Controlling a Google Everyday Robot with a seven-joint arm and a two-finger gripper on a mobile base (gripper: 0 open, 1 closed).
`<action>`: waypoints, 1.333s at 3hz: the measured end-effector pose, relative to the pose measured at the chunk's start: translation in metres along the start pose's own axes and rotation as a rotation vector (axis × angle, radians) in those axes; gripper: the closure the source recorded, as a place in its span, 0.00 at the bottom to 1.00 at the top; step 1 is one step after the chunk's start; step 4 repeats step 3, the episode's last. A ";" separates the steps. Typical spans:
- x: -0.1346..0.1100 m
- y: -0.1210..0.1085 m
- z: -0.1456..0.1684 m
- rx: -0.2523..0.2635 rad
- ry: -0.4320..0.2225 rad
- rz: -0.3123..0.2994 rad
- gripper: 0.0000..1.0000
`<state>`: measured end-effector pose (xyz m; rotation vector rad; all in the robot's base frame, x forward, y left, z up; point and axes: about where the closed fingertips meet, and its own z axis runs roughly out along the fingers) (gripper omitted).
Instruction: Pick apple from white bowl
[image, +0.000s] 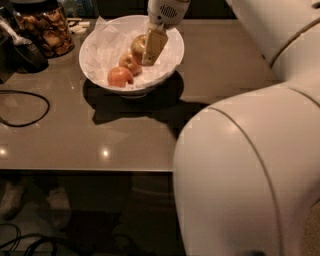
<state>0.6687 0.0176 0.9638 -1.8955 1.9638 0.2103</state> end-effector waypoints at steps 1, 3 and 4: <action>-0.005 0.028 -0.024 0.028 -0.034 -0.027 1.00; -0.013 0.097 -0.041 0.065 -0.112 -0.065 1.00; -0.013 0.097 -0.041 0.065 -0.112 -0.065 1.00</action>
Offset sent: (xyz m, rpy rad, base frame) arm -0.1154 -0.0063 0.0278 0.0984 -0.0891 0.0486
